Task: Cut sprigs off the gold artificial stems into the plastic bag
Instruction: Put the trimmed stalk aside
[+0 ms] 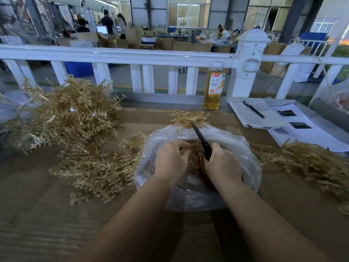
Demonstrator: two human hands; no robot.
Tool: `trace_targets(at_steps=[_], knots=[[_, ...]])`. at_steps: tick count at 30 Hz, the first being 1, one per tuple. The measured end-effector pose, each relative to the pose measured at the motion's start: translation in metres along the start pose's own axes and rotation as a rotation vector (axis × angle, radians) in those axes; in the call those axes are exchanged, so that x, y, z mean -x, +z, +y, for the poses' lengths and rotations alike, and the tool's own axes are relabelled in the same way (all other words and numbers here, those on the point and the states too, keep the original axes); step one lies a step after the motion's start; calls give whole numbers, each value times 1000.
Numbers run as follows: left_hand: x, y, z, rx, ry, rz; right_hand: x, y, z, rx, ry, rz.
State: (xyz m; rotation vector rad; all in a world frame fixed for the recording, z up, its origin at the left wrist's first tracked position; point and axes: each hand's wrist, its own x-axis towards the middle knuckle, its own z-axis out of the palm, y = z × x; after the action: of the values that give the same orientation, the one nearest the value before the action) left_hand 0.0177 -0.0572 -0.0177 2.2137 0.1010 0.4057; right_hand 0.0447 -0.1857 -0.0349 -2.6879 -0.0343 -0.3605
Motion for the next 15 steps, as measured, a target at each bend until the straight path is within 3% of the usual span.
trace_targets(at_steps=[4, 9, 15], knots=[[11, -8, -5, 4, 23, 51, 1, -1, 1, 9, -5, 3], [4, -39, -26, -188, -41, 318, 0, 0, 1, 11, -22, 9], [11, -68, -51, -612, -328, 206, 0, 2, 4, -6, -34, 25]])
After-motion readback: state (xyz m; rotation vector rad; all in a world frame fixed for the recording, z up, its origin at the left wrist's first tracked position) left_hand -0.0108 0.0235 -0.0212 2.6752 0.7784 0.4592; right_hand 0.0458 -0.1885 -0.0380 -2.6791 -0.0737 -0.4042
